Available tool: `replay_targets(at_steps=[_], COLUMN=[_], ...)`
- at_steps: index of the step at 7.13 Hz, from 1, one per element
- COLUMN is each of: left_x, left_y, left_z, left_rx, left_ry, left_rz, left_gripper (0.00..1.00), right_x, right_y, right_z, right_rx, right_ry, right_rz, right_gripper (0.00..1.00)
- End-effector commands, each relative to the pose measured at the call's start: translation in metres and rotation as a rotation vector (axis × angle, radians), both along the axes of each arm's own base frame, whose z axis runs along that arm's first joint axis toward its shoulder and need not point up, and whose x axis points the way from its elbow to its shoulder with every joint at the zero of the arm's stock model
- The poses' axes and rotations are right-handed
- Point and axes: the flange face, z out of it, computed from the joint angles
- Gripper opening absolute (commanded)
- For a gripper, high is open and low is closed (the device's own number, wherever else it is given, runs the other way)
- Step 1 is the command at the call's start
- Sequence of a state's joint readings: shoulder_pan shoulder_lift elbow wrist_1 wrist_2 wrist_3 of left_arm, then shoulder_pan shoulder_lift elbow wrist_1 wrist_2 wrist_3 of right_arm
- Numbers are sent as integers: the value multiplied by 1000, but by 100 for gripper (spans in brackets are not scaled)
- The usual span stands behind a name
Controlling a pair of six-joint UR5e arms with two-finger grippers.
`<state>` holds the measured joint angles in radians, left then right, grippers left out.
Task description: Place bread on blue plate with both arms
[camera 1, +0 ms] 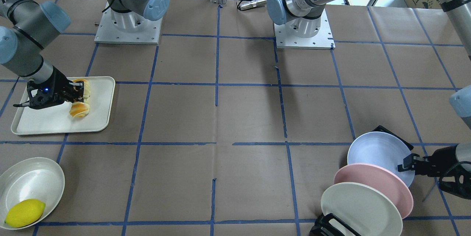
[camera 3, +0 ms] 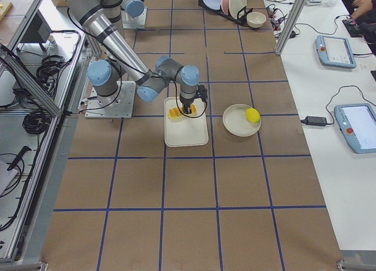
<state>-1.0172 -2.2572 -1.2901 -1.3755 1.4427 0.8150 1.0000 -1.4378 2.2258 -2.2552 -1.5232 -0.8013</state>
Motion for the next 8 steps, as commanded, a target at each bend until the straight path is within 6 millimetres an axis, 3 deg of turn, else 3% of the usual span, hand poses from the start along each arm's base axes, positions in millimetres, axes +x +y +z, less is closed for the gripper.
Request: replay_targets(at_steps=[1,3,4,5,6,8], left_x=[1,4,1,-6,-21,-57], left_y=[-2,-2,8,14,29,55], left_z=[24,31,27,44,73,98], left_rx=[14,27,63,94,114,133], left_ry=[-10,-6,21,34,37,28], left_rz=[27,29,33,36,75,121], left_gripper=[11,11,11,11,11,11], right_x=[13,25,25,35,79,175], right_y=[6,24,22,16,3,5], right_z=[60,176,217,248,280,323], right_rx=[-53,-62,-59,-81,-130,-141], right_ry=[37,79,83,92,132,155], right_rz=[20,20,22,13,26,-77], right_gripper=[3,4,4,4,4,4])
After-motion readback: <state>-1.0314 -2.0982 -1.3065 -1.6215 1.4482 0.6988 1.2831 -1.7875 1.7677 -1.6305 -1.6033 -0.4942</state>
